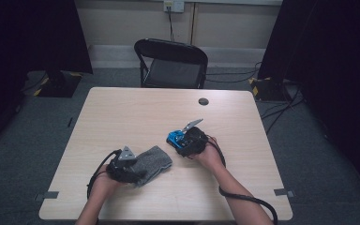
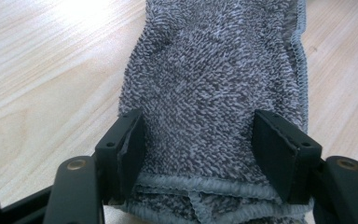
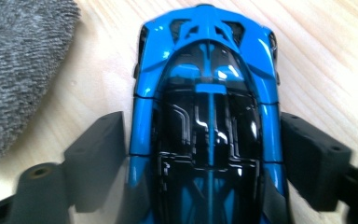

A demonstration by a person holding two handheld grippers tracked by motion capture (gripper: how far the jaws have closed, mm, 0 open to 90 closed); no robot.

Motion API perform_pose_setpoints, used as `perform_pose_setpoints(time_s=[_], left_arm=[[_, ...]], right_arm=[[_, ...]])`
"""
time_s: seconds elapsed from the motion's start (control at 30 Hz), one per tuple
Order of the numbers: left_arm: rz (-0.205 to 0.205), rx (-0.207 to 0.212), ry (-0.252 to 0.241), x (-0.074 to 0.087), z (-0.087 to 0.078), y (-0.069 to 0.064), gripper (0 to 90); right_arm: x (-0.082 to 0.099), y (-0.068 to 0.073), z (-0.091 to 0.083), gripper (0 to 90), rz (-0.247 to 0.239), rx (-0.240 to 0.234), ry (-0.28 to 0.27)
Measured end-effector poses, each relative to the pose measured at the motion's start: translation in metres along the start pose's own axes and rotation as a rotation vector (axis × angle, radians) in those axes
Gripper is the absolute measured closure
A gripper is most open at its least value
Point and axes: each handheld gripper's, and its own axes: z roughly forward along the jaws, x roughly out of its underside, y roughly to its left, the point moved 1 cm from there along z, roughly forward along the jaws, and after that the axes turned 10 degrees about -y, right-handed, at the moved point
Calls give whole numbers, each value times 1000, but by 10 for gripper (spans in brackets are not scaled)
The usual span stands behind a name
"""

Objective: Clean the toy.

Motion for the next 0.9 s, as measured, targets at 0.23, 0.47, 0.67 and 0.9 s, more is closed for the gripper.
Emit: perform_pose_setpoints(time_s=[0.23,0.47,0.67,0.9], left_arm=[[4,-11,4,0,0,-2,349],[4,-14,0,1,0,-1,349],[-8,-12,-6,1,1,-2,349],[-10,-13,-10,2,0,-1,349]], right_arm=[[3,0,-3,255,39,27,-21],[0,2,-1,258,52,45,-16],[-1,2,-1,259,55,45,-4],[0,3,-4,259,80,45,3]])
